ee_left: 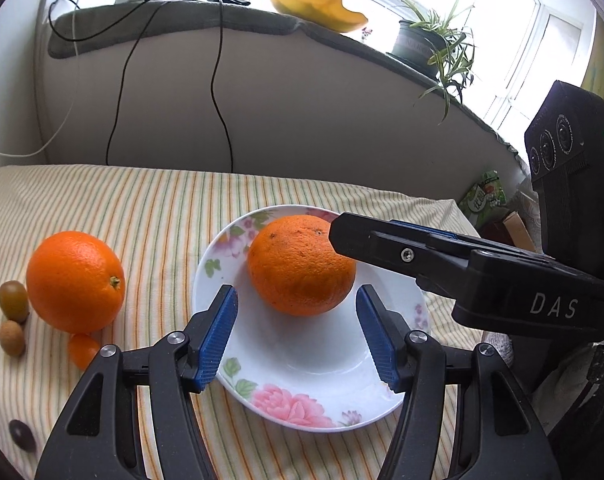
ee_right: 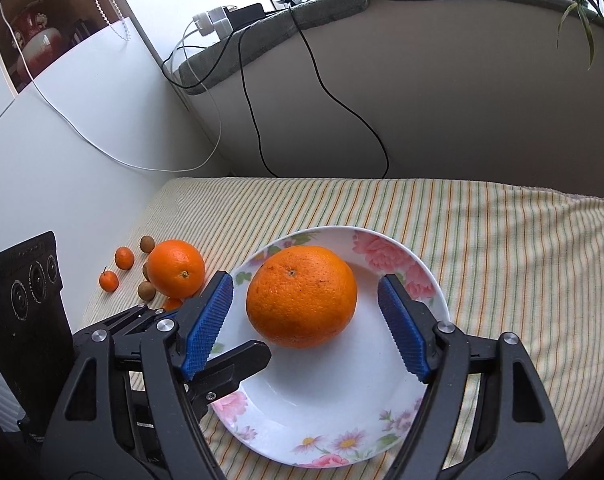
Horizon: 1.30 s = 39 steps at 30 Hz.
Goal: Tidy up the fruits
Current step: 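Open the right gripper and move it to the second large orange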
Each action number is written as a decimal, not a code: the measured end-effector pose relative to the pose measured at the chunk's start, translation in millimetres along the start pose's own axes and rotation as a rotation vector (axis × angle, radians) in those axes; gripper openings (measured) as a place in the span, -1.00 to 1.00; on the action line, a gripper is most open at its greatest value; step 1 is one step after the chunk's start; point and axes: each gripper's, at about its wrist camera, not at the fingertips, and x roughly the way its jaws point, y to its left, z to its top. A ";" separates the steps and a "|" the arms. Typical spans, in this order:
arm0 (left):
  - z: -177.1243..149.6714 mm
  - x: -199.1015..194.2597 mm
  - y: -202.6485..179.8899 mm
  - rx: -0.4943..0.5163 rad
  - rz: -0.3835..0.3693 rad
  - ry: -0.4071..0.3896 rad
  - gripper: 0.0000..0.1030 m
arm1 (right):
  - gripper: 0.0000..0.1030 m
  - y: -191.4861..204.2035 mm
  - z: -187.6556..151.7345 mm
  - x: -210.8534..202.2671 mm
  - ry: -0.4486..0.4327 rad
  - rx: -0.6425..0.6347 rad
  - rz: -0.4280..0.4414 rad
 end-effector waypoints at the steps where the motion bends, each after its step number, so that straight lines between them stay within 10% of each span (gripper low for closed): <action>1: -0.6 -3.3 2.4 -0.014 -0.013 -0.013 0.19 | 0.51 1.6 -0.1 -1.7 -0.005 -0.004 -0.003; 22: -17.0 -62.6 67.5 -0.085 0.099 -0.087 0.19 | 0.51 36.7 -4.8 -14.8 -0.078 -0.062 -0.013; 39: -18.8 -67.6 117.3 -0.141 0.150 -0.070 0.33 | 0.68 95.3 8.6 26.4 0.036 -0.212 0.110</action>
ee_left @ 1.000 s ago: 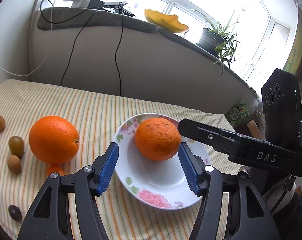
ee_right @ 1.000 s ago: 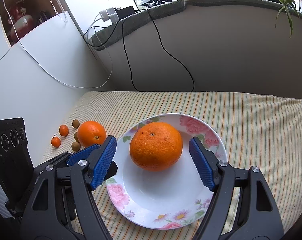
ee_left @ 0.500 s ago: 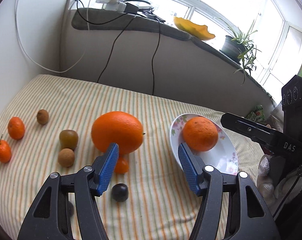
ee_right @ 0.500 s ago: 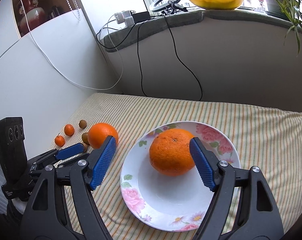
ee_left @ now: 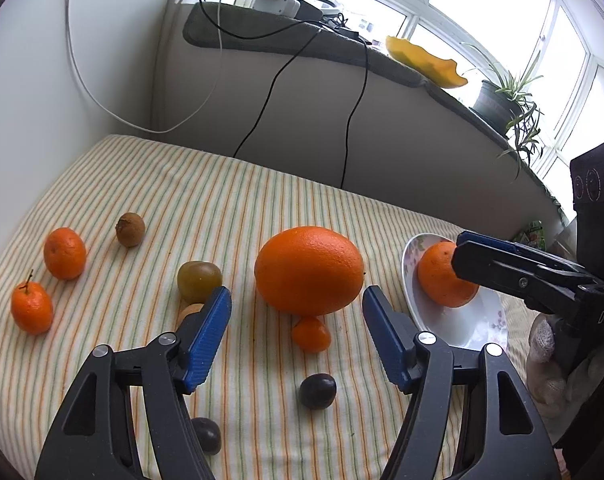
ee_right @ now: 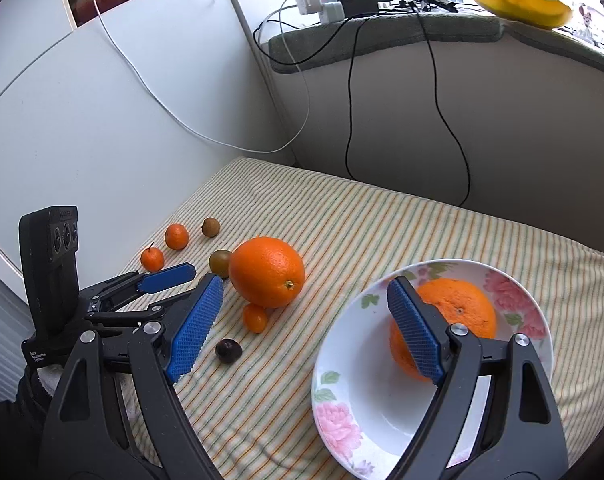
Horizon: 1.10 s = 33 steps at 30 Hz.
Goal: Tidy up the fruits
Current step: 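Open the right gripper and move it to the second large orange, then close the right gripper around the second large orange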
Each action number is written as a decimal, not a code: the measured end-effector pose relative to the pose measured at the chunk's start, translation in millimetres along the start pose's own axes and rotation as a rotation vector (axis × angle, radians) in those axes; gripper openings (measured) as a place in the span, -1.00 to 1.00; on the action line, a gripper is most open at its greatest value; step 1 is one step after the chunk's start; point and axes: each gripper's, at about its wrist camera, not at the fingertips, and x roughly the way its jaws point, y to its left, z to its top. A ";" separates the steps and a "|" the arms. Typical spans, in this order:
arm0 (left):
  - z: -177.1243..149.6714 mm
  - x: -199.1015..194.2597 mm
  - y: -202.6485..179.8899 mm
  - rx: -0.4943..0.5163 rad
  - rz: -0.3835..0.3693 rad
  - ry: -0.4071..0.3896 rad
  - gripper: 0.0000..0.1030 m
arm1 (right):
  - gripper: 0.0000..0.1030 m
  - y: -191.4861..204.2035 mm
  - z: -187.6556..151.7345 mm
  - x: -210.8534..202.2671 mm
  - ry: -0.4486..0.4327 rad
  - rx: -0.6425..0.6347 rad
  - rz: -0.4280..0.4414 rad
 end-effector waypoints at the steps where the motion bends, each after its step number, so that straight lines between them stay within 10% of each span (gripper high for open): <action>1: -0.2 0.6 0.4 0.004 -0.001 0.002 0.35 | 0.68 2.6 0.9 4.9 0.011 -0.007 0.003; 33: 8.6 39.7 2.3 -0.031 -0.077 0.069 0.36 | 0.63 24.9 22.4 100.8 0.230 -0.065 0.087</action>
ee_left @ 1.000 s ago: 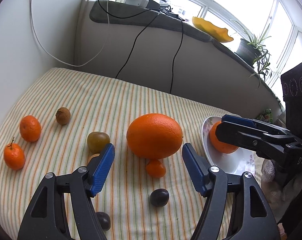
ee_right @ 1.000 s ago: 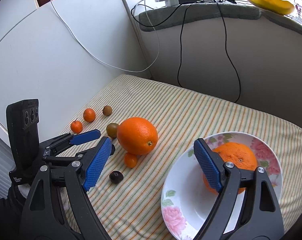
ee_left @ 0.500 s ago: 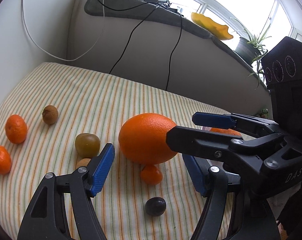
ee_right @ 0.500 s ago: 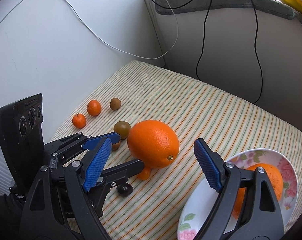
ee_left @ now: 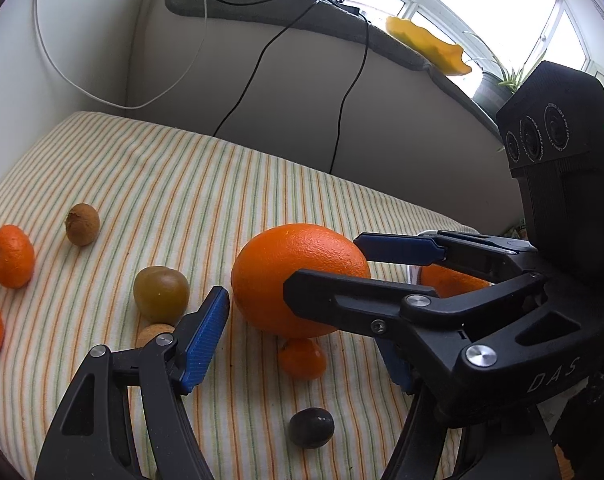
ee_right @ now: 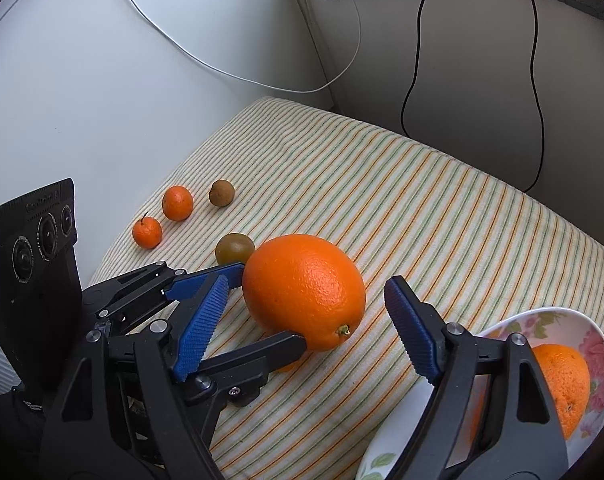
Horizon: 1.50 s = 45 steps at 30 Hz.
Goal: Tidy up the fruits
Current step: 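Close the right gripper around the second large orange, then carry the orange with the right gripper onto the plate beside the first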
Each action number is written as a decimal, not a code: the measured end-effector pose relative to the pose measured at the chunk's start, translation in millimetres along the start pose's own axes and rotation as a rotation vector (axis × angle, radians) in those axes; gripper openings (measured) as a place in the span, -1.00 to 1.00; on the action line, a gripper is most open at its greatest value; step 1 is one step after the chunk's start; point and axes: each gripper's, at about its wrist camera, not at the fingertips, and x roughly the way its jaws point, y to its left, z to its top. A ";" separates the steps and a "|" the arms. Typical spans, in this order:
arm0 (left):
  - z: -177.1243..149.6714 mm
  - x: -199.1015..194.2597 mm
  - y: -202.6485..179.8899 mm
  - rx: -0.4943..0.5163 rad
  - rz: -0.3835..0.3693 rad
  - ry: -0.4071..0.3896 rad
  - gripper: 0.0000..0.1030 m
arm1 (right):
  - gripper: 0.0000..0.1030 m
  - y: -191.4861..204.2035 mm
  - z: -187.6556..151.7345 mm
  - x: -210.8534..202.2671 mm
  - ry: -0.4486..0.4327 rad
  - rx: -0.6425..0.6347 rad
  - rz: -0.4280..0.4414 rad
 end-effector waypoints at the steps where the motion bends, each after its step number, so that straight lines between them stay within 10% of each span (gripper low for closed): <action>1: 0.2 0.6 0.0 0.000 -0.002 0.001 0.37 | 0.63 0.0 0.2 1.7 0.004 -0.001 -0.002; 45: -8.3 -34.8 -41.0 0.070 -0.033 -0.072 0.38 | 0.41 17.2 -17.6 -48.8 -0.074 0.015 -0.019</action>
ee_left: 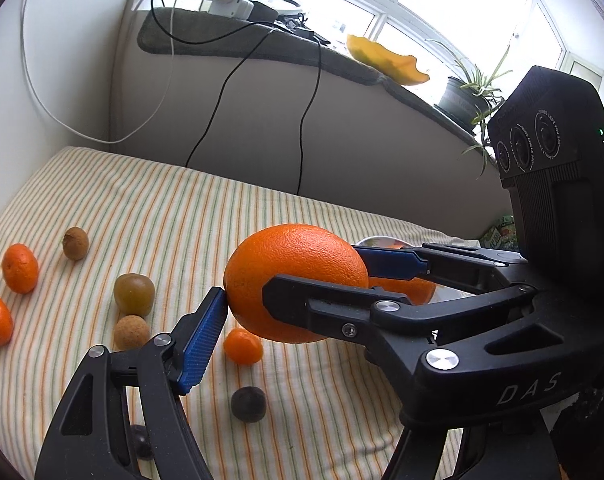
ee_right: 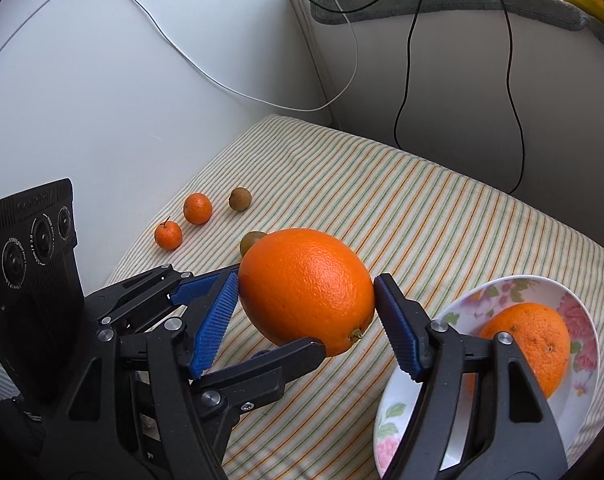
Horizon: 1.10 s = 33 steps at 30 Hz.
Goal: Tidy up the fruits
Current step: 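Carry the orange with the right gripper onto the plate beside the first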
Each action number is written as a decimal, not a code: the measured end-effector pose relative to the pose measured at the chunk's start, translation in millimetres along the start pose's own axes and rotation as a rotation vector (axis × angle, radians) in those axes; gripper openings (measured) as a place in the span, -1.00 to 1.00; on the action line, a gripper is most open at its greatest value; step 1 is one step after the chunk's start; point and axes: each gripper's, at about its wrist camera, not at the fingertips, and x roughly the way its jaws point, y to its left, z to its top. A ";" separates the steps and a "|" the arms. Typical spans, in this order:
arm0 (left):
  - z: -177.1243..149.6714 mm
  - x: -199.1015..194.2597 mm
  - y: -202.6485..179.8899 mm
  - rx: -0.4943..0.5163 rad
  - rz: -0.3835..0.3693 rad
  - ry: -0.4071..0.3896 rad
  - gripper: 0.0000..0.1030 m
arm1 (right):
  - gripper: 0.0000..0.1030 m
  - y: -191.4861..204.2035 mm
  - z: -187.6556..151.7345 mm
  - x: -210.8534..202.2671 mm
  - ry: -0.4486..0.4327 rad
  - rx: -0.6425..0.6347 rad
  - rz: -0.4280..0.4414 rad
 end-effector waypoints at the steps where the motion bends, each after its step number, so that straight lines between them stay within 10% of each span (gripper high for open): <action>1: -1.4 -1.7 -2.7 0.003 -0.002 -0.001 0.38 | 0.41 0.2 -1.4 -2.7 -0.005 0.002 -0.002; 33: -35.6 28.8 -123.4 0.164 -0.164 0.097 0.38 | 0.39 -63.5 -105.3 -102.1 -0.115 0.167 -0.121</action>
